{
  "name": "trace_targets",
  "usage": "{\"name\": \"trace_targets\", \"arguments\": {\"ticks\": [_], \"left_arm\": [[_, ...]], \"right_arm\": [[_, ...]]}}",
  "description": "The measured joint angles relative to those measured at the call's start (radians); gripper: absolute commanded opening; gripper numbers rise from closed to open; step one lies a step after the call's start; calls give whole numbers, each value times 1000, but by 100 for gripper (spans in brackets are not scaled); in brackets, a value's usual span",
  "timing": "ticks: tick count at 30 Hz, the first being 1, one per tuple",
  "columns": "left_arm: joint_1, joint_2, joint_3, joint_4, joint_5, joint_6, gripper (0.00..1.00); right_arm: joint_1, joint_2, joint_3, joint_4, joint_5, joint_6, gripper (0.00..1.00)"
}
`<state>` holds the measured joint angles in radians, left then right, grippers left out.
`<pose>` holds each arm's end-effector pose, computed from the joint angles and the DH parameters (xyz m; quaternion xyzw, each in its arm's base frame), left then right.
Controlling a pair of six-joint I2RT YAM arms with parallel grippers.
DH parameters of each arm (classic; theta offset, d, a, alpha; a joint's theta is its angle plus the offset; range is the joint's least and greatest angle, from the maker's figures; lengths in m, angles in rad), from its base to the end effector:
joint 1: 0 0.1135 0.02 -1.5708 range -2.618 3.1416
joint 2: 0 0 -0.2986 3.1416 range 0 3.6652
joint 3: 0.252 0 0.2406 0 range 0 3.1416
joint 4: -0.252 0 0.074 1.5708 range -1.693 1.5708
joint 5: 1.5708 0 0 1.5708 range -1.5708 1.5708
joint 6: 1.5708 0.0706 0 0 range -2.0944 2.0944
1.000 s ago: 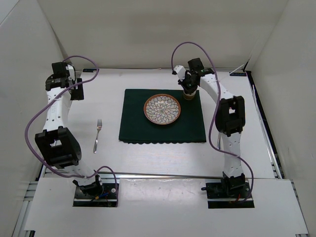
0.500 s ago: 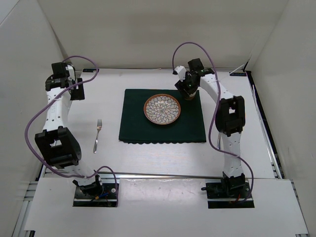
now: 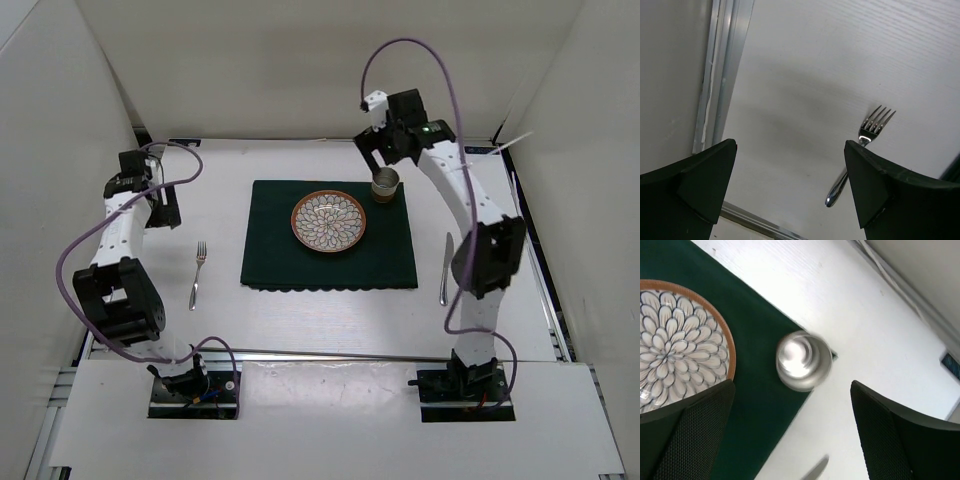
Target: Set the dinner table for one person
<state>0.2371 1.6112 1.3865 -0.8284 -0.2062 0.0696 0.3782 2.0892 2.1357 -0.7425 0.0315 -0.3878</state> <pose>0.3304 0.0947 0.2941 -0.1067 0.9560 0.1372 0.2364 0.4737 0.1858 0.3509 -0.3323 0.8426 -0.0163 0.4235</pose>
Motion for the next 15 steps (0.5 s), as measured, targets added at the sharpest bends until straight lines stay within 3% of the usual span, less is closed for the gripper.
{"name": "trace_targets", "arguments": {"ticks": [8, 15], "left_arm": [[-10, -185, -190, 12, -109, -187, 100], [-10, -353, -312, 23, -131, -264, 100]], "right_arm": [[-132, -559, -640, -75, 81, 301, 94], [-336, -645, -929, -153, 21, 446, 96]]}}
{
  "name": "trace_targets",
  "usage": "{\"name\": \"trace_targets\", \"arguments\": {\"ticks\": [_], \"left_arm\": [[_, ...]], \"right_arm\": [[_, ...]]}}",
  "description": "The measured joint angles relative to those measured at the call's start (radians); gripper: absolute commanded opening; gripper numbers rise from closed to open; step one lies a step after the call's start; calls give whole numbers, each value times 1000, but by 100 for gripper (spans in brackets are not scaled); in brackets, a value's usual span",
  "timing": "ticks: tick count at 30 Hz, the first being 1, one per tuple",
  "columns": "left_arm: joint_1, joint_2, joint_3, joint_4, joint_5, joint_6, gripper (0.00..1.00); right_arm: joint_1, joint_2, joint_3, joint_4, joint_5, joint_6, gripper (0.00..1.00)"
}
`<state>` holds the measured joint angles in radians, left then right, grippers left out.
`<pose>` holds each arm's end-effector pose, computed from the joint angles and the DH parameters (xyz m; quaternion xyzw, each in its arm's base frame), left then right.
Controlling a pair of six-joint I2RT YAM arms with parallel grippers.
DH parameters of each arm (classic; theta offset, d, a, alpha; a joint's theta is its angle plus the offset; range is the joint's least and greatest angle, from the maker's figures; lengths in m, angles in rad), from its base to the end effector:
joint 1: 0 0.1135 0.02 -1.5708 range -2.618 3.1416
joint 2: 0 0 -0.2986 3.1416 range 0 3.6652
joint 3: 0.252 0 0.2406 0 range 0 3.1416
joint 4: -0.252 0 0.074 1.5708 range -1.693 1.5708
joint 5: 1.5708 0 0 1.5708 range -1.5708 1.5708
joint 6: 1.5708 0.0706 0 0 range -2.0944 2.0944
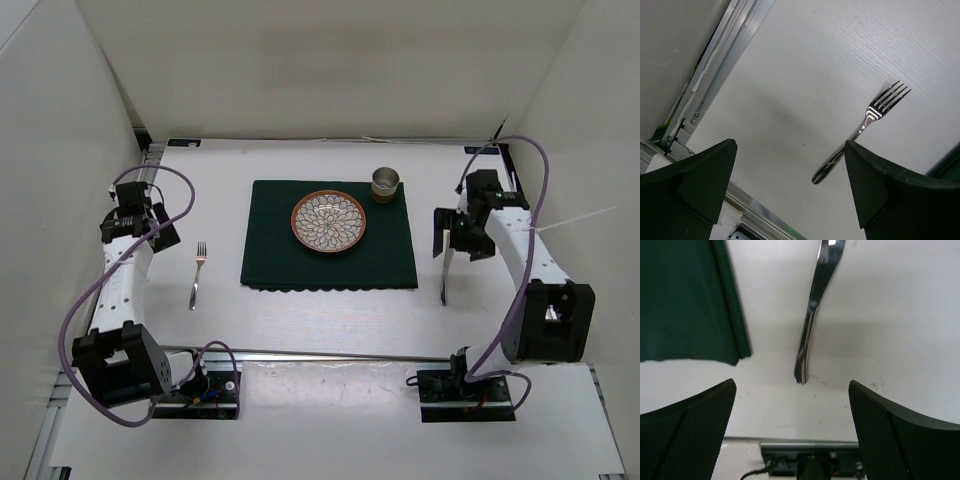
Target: Set the dinner table for one person
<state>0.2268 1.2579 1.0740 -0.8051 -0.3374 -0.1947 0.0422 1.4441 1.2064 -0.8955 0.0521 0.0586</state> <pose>0.2339 0.0780 0.2965 -0.2446 0.9134 0.1654 0.2801 0.2840 0.0083 0.2823 0.0137 0.9757 -0.0145 0.2180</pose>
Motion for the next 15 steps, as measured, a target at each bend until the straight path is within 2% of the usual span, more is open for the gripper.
{"name": "trace_targets", "arguments": {"ticks": [4, 15], "left_arm": [[0, -13, -3, 12, 0, -3, 100], [1, 24, 21, 24, 37, 45, 100]], "right_arm": [[-46, 16, -68, -31, -71, 21, 93], [-82, 228, -37, -11, -110, 13, 90]]}}
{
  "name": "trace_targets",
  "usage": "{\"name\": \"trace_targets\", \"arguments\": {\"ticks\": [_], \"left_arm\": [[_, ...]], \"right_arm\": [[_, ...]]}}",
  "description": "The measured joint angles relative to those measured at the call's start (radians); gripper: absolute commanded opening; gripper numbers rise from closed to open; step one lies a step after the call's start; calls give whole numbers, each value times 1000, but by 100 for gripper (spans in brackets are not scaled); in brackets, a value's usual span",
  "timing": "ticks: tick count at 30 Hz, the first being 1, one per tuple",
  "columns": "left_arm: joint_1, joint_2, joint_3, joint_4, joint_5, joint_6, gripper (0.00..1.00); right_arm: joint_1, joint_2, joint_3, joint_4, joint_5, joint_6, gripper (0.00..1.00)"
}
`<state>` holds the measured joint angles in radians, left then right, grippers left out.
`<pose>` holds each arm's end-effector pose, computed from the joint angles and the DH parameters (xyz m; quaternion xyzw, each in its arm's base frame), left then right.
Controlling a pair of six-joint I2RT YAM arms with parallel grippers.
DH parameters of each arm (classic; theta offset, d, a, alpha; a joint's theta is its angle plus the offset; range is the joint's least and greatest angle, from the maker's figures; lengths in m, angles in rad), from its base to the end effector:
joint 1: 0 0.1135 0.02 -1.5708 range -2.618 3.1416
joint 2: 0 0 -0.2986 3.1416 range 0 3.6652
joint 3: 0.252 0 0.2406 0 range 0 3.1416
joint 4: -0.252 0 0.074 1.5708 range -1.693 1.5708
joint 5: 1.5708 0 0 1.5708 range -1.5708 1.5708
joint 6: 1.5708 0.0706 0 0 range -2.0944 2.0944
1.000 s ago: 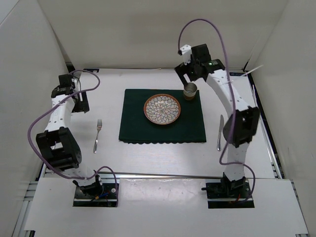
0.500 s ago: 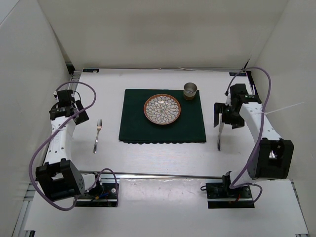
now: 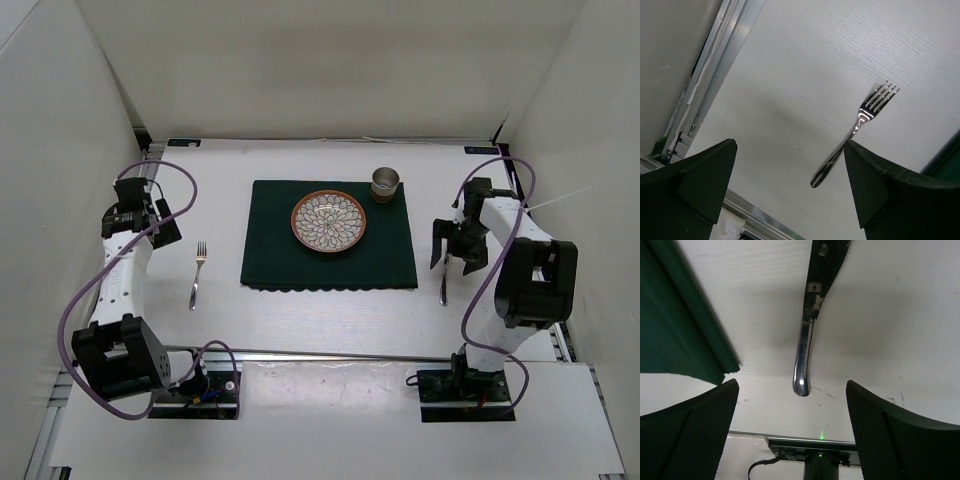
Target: Set the dinner table for one person
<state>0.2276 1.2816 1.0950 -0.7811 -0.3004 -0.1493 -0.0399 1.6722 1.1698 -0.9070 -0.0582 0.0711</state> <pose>0.2439 0.0779 0.2989 -0.2205 0.9191 0.1543 0.2878 0.3065 -0.0081 0.2083 0.0529 0.9949 0.0303 0.0801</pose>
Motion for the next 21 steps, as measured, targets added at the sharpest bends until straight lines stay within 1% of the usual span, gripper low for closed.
{"name": "trace_targets", "arguments": {"ticks": [5, 7, 10, 12, 16, 21], "left_arm": [[20, 0, 17, 6, 47, 47, 100], [37, 0, 28, 11, 53, 63, 100], [58, 8, 53, 18, 59, 89, 100], [72, 19, 76, 27, 65, 107, 100], [96, 40, 113, 35, 82, 124, 100], [143, 53, 150, 47, 118, 138, 100]], "right_arm": [[-7, 65, 53, 18, 5, 1, 84], [-6, 89, 60, 28, 5, 4, 82], [-6, 135, 60, 42, 5, 16, 82], [-6, 162, 59, 56, 4, 31, 79], [-6, 147, 2, 137, -11, 63, 78], [-5, 98, -61, 177, -24, 71, 78]]}}
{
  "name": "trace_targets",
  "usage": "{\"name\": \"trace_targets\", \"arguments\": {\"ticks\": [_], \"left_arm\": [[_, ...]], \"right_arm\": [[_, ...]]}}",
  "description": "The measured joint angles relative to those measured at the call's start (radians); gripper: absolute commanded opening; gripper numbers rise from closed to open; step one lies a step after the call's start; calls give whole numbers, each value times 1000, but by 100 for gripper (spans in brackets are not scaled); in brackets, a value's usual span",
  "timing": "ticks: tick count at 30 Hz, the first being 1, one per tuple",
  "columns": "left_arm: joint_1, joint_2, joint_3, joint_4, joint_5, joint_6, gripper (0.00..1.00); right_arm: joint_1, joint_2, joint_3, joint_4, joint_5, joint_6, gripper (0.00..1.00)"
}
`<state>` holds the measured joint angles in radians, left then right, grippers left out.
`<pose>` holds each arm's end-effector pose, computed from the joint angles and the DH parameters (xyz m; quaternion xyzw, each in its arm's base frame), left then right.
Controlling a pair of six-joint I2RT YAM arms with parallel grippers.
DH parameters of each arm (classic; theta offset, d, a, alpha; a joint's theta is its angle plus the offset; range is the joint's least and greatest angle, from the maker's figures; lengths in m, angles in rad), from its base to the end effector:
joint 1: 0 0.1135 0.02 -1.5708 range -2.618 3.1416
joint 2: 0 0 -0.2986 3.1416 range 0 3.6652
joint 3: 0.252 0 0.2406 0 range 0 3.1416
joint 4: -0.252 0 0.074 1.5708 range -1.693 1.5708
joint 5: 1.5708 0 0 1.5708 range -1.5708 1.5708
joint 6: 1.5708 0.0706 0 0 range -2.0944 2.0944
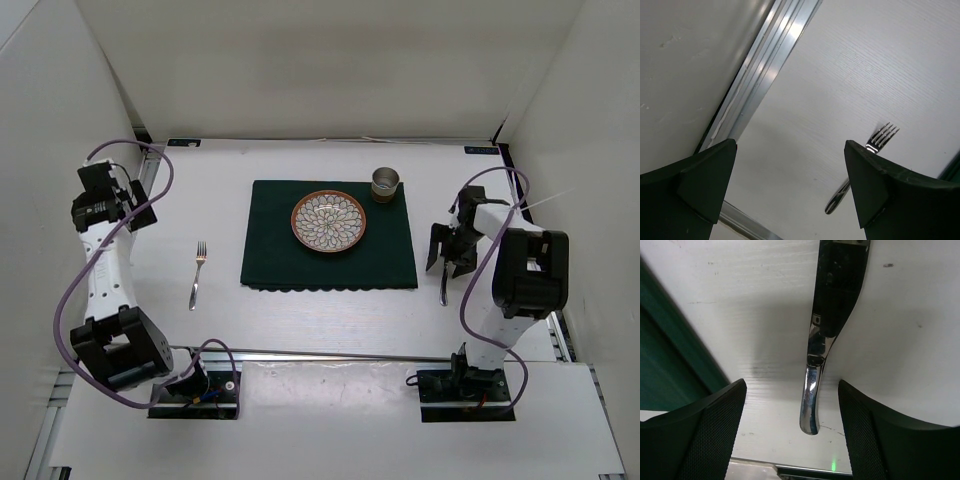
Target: Set the dinner table for one person
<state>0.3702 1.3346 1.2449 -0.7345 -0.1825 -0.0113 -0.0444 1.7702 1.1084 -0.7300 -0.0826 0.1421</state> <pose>0.2610 0.1150 0.3374 -0.2084 0.9041 0.1483 0.3422 0.3255 -0.0086 0.1683 0.0890 0.9912 0.0454 0.0872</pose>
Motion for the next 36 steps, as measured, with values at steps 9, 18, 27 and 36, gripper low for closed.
{"name": "trace_targets", "arguments": {"ticks": [9, 18, 27, 36], "left_arm": [[72, 3, 31, 2, 69, 8, 100], [133, -13, 31, 1, 118, 8, 100], [139, -25, 31, 2, 129, 11, 100], [153, -25, 31, -1, 135, 15, 100]], "right_arm": [[-2, -62, -76, 52, 69, -58, 75], [-15, -79, -107, 62, 173, -58, 74], [25, -70, -101, 68, 177, -45, 36], [42, -59, -88, 69, 220, -32, 24]]}}
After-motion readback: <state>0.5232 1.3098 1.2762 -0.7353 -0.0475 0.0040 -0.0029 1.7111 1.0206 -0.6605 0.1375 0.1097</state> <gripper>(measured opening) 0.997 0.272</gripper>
